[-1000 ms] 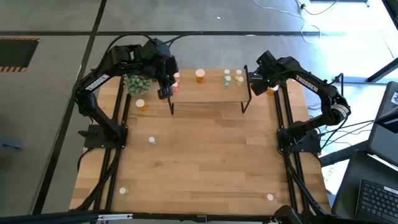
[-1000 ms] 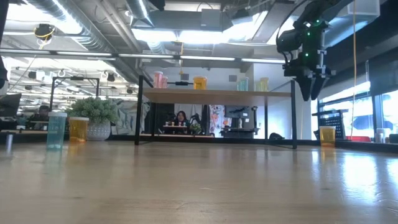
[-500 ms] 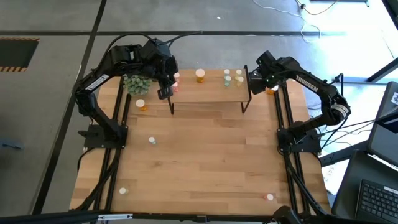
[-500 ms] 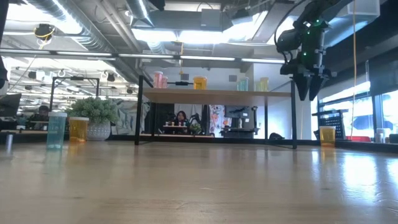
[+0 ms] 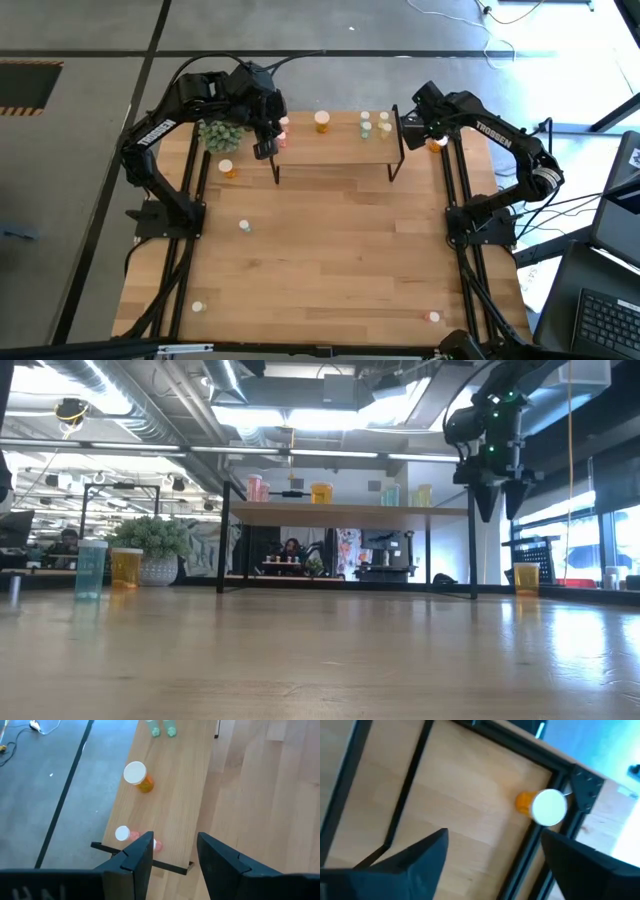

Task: Pick and place medicine bottles onto shelf by color
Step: Put the right orange medicine bottle on the shelf, aligned with the other orange medicine bottle

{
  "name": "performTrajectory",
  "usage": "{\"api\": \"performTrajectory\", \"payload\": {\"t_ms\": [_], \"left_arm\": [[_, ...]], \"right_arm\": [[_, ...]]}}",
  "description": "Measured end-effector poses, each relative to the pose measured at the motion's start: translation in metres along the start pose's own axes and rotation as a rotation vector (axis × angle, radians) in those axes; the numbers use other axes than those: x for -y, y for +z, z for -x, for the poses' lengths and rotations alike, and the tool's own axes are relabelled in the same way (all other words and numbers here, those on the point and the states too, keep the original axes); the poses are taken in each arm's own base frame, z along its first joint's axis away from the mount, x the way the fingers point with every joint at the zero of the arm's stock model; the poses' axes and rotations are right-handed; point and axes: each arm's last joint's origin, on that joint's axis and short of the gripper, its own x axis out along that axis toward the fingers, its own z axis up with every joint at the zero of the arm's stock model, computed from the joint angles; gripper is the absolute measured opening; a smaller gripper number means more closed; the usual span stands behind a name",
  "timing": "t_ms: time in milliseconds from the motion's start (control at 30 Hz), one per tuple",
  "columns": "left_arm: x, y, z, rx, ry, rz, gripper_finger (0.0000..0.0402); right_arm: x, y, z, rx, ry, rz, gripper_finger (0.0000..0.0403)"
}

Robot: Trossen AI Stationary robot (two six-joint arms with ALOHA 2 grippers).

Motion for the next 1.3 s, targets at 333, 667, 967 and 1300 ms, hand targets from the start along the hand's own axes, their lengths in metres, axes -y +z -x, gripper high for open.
{"api": "performTrajectory", "payload": {"t_ms": [333, 667, 967, 1300], "left_arm": [[0.0, 0.0, 0.0, 0.0, 0.0, 0.0, 0.0147], [0.0, 0.0, 0.0, 0.0, 0.0, 0.0, 0.0147], [0.0, 0.0, 0.0, 0.0, 0.0, 0.0, 0.0147], [0.0, 0.0, 0.0, 0.001, 0.0, 0.0, 0.0147]], "right_arm": [[0.002, 0.01, 0.0, 0.11, -0.082, 0.052, 0.034], [0.004, 0.01, 0.0, 0.111, -0.077, -0.094, 0.0328], [0.006, 0.006, -0.015, 0.133, -0.123, -0.3, 0.0328], [0.004, -0.001, -0.034, 0.169, -0.164, -0.425, 0.0328]]}}
